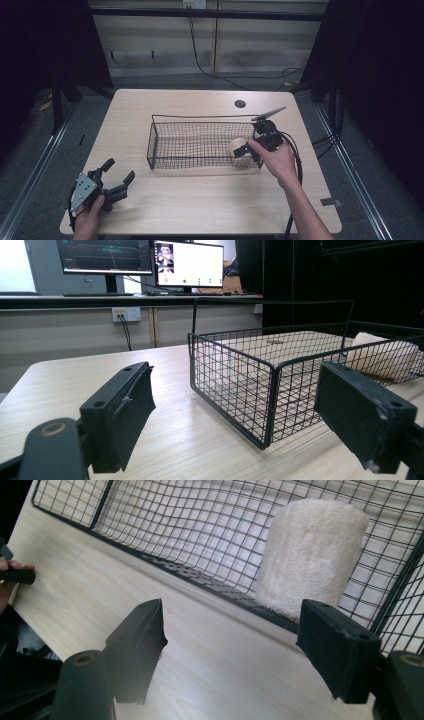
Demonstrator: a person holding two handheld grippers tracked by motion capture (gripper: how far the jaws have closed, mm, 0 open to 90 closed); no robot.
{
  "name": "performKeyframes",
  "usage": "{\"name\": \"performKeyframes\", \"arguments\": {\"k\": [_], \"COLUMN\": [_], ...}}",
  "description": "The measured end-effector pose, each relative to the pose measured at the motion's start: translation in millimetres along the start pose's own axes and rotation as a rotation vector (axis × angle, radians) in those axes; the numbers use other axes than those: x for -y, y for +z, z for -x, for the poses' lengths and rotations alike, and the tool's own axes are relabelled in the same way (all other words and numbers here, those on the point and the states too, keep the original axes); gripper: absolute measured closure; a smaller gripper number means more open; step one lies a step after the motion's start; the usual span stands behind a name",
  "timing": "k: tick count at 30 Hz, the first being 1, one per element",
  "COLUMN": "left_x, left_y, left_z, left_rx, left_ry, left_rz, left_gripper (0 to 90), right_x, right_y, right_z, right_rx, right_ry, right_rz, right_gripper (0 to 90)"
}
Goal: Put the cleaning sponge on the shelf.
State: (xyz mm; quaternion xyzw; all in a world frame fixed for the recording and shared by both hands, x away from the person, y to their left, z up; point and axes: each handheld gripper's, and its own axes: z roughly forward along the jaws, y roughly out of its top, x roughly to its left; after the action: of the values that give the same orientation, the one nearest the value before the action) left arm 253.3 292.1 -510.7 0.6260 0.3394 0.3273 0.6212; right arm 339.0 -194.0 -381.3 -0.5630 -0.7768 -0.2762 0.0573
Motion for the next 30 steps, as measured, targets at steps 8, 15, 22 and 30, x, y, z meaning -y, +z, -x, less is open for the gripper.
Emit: {"name": "performKeyframes", "arguments": {"k": [8, 15, 22, 30], "left_x": [-0.1, 0.0, -0.1, -0.1], "left_y": [0.0, 0.0, 0.0, 0.0], "left_z": [-0.3, 0.0, -0.2, -0.2], "left_rx": [0.002, 0.0, 0.002, 0.001], "left_ry": [0.003, 0.0, 0.004, 0.004], "left_rz": [-0.001, 0.0, -0.001, -0.001], "left_gripper": [15.7, 15.7, 15.7, 15.7], "right_x": [17.0, 31.5, 45.8, 60.6], "right_y": [0.2, 0.7, 10.0, 23.7], "right_z": [-7.2, -17.4, -19.4, -21.9], "right_rx": [-0.018, -0.018, -0.027, -0.031], "right_ry": [-0.044, -0.094, -0.109, -0.117], "right_rz": [-0.005, -0.005, -0.011, -0.023], "right_gripper": [28.2, 30.5, 30.7, 30.6]}}
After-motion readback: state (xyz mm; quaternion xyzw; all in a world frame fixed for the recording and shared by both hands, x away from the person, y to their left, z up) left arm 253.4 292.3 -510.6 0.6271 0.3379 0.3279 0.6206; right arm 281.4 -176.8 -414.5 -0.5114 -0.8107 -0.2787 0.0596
